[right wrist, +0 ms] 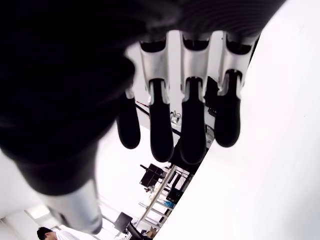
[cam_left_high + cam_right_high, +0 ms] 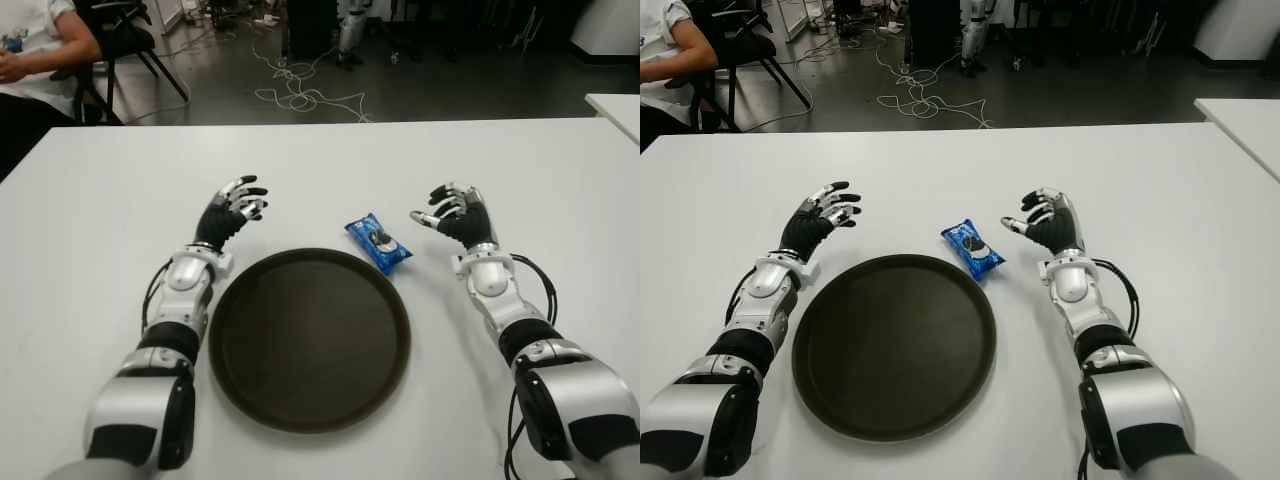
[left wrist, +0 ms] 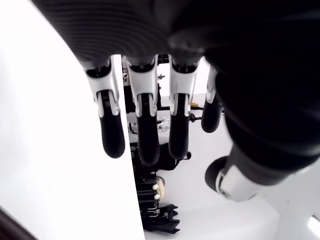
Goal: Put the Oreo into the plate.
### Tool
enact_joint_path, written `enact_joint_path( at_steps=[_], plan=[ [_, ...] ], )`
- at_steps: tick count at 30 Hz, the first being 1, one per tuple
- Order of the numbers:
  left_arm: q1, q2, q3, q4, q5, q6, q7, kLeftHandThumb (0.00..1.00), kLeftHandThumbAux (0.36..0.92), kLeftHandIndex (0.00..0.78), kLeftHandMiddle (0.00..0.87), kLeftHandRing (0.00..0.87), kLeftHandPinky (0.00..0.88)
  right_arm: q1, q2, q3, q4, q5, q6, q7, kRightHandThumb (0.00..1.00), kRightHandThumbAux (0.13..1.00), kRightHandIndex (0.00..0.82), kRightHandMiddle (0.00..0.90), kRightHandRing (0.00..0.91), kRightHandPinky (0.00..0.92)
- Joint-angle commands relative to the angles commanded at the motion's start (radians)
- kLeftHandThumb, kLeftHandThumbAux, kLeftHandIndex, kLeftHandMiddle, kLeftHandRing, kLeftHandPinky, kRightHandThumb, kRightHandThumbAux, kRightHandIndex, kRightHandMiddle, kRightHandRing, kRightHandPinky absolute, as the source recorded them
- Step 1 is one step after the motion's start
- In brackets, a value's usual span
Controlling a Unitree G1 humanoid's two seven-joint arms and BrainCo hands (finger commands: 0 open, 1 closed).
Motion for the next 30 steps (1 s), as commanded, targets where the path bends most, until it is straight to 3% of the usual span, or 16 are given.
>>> enact_joint_path(
  at_steps=[11,16,20,30],
  plan=[
    [-0.001,0.000,-0.004,-0.008,0.001,0.020,0.004,0.077,0.719,0.200,0.309,0.304,0.336,-0.002,0.001,0.004,0.000,-0.007,0.019,-0.011,0.096,0.827,0.441,0.476,0.511,0.538],
    [0.001,0.002,-0.009,-0.010,0.006,0.020,0.010,0.064,0.718,0.196,0.305,0.300,0.333,-0.002,0.004,-0.001,-0.001,0.002,0.019,0.000,0.174,0.832,0.447,0.485,0.507,0.539],
    [0.001,0.003,-0.011,-0.010,0.008,0.019,0.013,0.061,0.717,0.194,0.306,0.301,0.334,-0.003,0.006,-0.010,-0.001,0.013,0.016,0.018,0.177,0.833,0.449,0.483,0.504,0.535],
    [0.006,0.009,-0.015,-0.015,0.006,0.015,0.000,0.043,0.706,0.188,0.303,0.297,0.328,-0.002,0.006,-0.015,-0.004,0.017,0.002,0.036,0.085,0.842,0.410,0.433,0.435,0.401]
  ],
)
